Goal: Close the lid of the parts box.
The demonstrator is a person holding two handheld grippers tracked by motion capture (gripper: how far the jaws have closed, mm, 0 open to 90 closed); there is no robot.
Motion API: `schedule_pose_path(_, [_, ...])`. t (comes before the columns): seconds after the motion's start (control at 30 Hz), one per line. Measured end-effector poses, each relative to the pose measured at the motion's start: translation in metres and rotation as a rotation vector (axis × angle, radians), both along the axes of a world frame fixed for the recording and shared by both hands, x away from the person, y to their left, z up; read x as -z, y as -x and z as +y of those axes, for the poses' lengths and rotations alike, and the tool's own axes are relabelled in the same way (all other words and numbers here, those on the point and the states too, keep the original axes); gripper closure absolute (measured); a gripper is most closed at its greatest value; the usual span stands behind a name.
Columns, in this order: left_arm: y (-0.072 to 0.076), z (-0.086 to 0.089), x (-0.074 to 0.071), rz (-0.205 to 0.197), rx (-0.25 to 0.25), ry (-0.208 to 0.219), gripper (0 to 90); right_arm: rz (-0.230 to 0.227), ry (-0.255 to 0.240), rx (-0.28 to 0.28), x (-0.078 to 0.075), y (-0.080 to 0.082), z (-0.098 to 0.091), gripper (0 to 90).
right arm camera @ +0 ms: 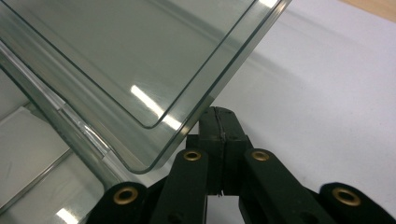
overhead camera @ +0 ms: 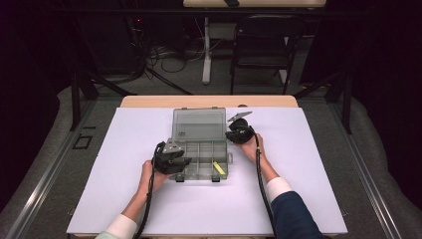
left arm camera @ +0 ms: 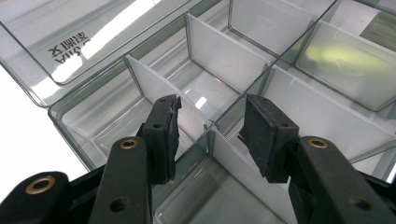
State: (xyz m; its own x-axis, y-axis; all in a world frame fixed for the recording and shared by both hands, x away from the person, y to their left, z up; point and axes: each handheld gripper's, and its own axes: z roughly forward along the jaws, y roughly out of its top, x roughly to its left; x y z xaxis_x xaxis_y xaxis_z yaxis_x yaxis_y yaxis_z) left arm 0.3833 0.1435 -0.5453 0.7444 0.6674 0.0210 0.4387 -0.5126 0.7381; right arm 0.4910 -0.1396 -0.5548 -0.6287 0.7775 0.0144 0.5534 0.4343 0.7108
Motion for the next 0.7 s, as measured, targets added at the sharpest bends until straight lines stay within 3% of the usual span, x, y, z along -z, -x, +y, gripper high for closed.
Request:
schedule_pose_path(0.23, [-0.0001, 0.0, 0.0, -0.001, 0.0, 0.0, 55.8, -0.042, -0.009, 0.002, -0.0039, -0.0002, 0.0007, 90.0])
schedule_pose_path(0.5, [-0.0001, 0.0, 0.0001, -0.001, 0.0, 0.001, 55.8, -0.041, 0.0, 0.006, -0.0054, -0.0001, 0.0, 90.0])
schedule_pose_path(0.7, [0.0, 0.0, 0.0, -0.001, 0.0, 0.0, 55.8, -0.072, -0.011, 0.006, -0.0068, -0.0001, -0.0004, 90.0])
